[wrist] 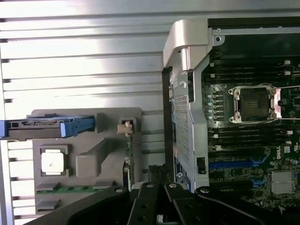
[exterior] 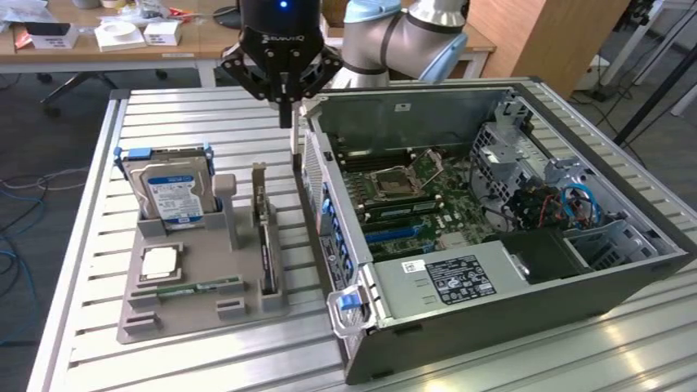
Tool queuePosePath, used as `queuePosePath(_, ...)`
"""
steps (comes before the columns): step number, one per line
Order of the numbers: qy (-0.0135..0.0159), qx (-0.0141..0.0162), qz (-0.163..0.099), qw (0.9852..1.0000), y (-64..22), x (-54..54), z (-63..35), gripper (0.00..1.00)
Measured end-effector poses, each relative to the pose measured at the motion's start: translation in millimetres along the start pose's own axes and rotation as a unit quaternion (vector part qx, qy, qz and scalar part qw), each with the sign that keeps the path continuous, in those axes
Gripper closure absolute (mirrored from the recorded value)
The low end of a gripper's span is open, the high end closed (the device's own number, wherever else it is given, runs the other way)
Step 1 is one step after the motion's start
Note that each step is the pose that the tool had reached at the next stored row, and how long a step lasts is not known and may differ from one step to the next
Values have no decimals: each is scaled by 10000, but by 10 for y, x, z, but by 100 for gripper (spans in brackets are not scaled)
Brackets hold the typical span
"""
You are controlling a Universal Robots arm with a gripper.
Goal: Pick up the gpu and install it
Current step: 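Reach for the gpu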
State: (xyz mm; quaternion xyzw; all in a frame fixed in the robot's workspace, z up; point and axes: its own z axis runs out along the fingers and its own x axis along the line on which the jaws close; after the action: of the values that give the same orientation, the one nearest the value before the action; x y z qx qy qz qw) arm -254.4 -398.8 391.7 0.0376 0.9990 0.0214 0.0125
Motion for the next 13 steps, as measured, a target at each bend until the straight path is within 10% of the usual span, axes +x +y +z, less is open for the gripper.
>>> queuePosePath(13,-1,7,0,10000,-22,284,5,90)
